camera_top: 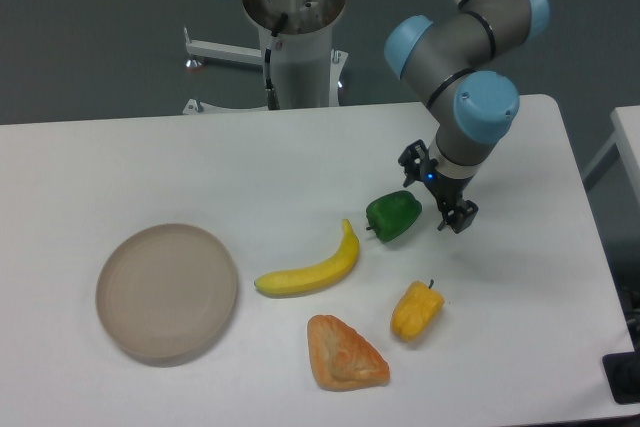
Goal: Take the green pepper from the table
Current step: 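Raise the gripper and move it over the green bell pepper, then lower the open gripper around the green bell pepper and close it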
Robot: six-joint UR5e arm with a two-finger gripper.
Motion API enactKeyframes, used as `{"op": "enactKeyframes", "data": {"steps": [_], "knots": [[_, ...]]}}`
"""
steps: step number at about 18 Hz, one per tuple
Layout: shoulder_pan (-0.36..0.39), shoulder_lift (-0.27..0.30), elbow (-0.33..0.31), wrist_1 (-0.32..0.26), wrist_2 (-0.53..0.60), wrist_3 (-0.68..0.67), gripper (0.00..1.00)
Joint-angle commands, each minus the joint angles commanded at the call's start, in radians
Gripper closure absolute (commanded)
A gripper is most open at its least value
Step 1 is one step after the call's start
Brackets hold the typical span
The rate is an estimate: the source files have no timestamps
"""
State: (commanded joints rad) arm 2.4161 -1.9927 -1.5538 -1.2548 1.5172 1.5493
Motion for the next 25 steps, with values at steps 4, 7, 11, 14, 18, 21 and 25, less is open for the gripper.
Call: {"op": "enactKeyframes", "data": {"steps": [4,7,11,14,18,21,25], "knots": [[0.0,0.011,-0.026,0.005,-0.011,-0.017,0.0],[-0.003,0.015,-0.041,0.012,-0.012,-0.043,0.0],[-0.018,0.014,-0.052,0.048,-0.031,-0.08,0.0],[-0.018,0.014,-0.052,0.048,-0.032,-0.078,0.0],[-0.018,0.012,-0.058,0.051,-0.031,-0.078,0.0],[-0.018,0.011,-0.058,0.051,-0.031,-0.078,0.0],[-0.02,0.008,-0.068,0.066,-0.031,-0.08,0.0]]}}
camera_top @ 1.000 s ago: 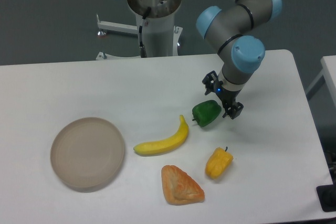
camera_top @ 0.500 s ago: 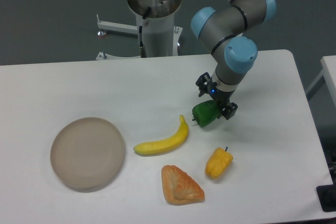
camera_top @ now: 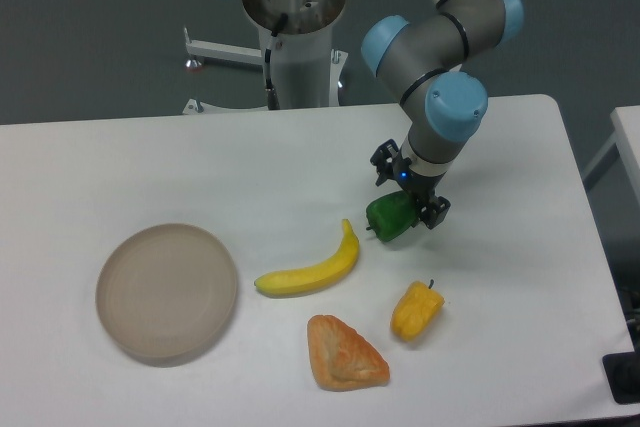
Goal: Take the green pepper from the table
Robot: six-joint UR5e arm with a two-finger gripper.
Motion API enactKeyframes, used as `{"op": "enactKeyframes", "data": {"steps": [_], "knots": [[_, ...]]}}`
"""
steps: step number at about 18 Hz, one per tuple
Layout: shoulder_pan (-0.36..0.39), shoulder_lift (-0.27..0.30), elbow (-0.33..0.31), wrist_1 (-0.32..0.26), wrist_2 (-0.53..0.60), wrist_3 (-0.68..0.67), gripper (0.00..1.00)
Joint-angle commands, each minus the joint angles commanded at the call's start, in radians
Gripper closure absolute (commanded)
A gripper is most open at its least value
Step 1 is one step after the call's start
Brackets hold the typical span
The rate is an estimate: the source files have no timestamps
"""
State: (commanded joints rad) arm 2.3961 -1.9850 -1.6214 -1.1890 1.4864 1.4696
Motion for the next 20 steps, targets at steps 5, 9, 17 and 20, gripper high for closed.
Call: {"op": "enactKeyframes", "data": {"steps": [5,9,17,20], "knots": [[0.0,-0.006,-0.006,0.015,0.002,0.005,0.0],[0.003,-0.009,0.009,0.012,0.002,0.015,0.47],[0.011,-0.009,0.038,0.002,0.009,0.017,0.66],[0.014,-0.011,0.08,-0.001,0.015,0.024,0.66]]}}
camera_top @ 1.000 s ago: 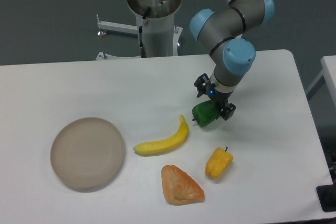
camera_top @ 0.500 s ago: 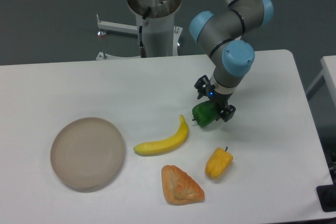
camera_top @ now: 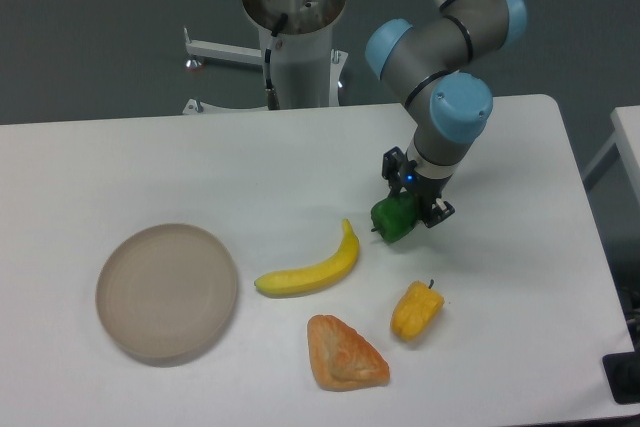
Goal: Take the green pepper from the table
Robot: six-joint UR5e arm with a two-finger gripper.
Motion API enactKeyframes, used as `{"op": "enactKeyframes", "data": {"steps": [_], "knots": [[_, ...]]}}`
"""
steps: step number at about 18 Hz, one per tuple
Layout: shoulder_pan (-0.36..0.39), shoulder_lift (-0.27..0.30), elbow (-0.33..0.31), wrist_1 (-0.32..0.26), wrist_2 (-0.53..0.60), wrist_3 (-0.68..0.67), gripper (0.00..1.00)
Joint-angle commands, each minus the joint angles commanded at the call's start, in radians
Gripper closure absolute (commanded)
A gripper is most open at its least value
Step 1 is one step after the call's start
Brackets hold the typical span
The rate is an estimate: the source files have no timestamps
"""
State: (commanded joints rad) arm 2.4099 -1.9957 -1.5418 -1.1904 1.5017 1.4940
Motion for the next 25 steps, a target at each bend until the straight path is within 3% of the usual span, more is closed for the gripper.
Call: {"op": "enactKeyframes", "data": {"steps": [5,10,14,25], "knots": [[-0.002,-0.061,0.149,-0.003,0.034,0.017,0.66],[-0.002,-0.104,0.255,-0.006,0.068,0.017,0.65],[-0.003,-0.136,0.331,-0.049,0.087,0.017,0.64],[-0.003,-0.16,0.368,-0.046,0.103,0.015,0.64]]}}
